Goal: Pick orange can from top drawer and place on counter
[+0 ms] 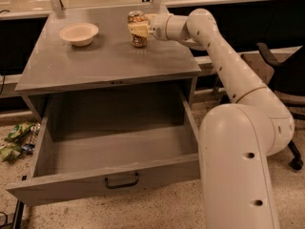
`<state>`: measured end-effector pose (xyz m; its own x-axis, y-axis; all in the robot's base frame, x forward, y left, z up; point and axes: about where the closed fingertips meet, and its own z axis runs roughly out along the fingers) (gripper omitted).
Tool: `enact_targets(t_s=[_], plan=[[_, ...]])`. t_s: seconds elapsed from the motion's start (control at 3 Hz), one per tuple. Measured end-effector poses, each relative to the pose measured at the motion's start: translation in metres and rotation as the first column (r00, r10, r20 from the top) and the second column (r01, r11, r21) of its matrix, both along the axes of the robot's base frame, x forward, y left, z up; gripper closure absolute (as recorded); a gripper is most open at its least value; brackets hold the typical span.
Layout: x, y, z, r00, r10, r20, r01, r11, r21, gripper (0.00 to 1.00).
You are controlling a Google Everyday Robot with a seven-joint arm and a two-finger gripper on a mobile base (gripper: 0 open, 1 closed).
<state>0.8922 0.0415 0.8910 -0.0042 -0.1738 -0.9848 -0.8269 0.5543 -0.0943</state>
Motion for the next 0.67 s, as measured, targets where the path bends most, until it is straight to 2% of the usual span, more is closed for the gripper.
enact_targets(t_s=[0.33,0.67], plan=[[0.009,0.000,-0.005,0.9999,-0.011,-0.003,0.011,1.000,0.026,0.22],[0.004,-0.015,0.002,0.9997,-0.017,0.020,0.016,0.999,0.045,0.00]])
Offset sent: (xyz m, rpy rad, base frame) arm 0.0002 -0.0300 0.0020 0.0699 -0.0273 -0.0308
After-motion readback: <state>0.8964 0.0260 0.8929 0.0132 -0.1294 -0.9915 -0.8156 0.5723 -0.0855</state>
